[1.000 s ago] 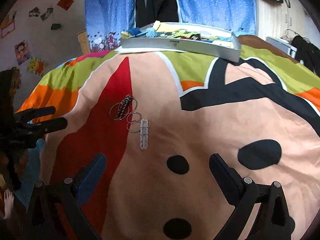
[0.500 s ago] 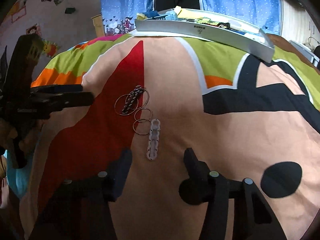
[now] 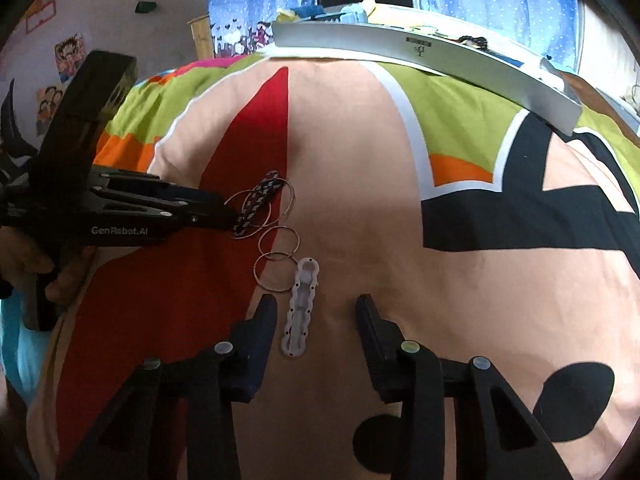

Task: Organize jewelry

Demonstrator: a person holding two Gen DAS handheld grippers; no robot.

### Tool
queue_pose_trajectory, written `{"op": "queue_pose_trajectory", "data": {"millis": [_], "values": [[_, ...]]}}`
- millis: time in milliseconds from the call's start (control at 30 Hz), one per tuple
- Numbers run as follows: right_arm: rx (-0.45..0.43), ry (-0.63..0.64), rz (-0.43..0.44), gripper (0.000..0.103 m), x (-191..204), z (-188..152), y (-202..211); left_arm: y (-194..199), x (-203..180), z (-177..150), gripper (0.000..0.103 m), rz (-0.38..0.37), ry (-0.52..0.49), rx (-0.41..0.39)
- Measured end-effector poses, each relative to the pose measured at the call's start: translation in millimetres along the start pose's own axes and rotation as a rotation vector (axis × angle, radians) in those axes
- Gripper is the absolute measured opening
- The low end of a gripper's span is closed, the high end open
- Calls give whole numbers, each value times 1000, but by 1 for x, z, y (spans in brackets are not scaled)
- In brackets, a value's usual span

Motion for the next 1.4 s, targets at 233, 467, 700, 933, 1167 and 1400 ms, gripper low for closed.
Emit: {"op": "queue_pose_trajectory", "data": {"millis": [233,467,700,933,1167,1400], "values": [[47,21,-34,13,1,-2,-11,17,11,-7,1,3,51,-3],[19,-41,-7,13,-2,-12,8,56,16,-25,1,-22,91,19],[0,-65,14,13,2,-20,30,102,14,-30,1,-44,105,-8],[-25,-67,16,13,12,-15,39,117,-3,-13,1,-47,127,-51],[-90,-42,12,13,14,1,58,121,-12,25,1,-41,104,-119],[-171,-8,-20,13,-8,50,68,109,-16,111,1,-46,97,-261]]}}
Point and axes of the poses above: each gripper's, at about its wrist camera, not at the fingertips, and y roughly against the way its jaws point, x to its left, z to its top, the point moved 6 cm from there along -y, roughly the way its jaws point, and after that the axes turned 6 degrees about -x, right-handed, at the moved point
